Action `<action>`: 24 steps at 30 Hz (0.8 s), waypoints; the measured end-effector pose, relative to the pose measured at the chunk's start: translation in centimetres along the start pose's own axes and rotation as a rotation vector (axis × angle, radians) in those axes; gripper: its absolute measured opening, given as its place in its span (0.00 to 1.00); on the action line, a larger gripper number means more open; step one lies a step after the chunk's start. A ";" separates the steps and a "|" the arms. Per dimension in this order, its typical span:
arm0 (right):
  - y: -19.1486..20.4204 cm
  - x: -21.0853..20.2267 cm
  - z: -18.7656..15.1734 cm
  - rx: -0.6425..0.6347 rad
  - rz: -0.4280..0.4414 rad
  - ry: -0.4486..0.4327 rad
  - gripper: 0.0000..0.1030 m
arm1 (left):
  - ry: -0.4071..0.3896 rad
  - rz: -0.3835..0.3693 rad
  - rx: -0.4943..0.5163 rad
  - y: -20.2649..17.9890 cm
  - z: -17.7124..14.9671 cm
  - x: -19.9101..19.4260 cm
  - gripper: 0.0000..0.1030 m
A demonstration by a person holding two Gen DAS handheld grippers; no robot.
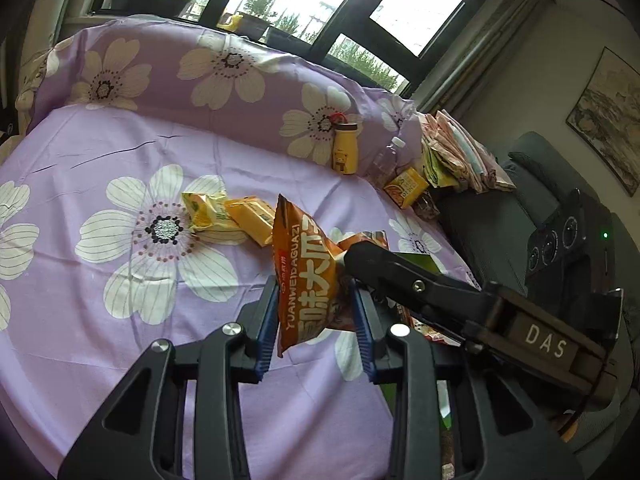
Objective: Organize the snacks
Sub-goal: 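Carry the panda-print packet with the right gripper over the green box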
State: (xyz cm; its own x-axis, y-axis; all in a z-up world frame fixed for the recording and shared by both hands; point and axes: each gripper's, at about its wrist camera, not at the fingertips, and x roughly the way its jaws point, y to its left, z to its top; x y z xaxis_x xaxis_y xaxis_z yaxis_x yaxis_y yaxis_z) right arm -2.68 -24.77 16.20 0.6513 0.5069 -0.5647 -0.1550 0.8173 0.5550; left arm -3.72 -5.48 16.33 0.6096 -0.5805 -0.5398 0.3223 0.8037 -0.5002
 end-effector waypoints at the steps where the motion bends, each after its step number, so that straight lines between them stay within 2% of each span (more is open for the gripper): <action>1: -0.3 -1.0 0.0 0.000 0.003 -0.013 0.64 | -0.003 -0.003 0.019 -0.9 -0.2 -0.1 0.31; 11: -4.5 -7.6 0.9 0.044 0.005 -0.121 0.64 | -0.002 -0.056 0.113 -8.2 -0.5 1.4 0.31; 24: -11.3 -9.8 1.8 0.146 -0.089 -0.121 0.64 | 0.099 -0.120 0.109 -12.1 -1.9 7.8 0.31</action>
State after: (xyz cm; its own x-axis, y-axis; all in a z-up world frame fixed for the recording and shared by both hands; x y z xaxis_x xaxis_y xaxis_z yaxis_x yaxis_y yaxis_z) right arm -5.98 -39.48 16.53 0.7432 0.3912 -0.5428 0.0104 0.8044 0.5940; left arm -4.28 -20.00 16.91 0.4892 -0.6790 -0.5474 0.4686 0.7340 -0.4916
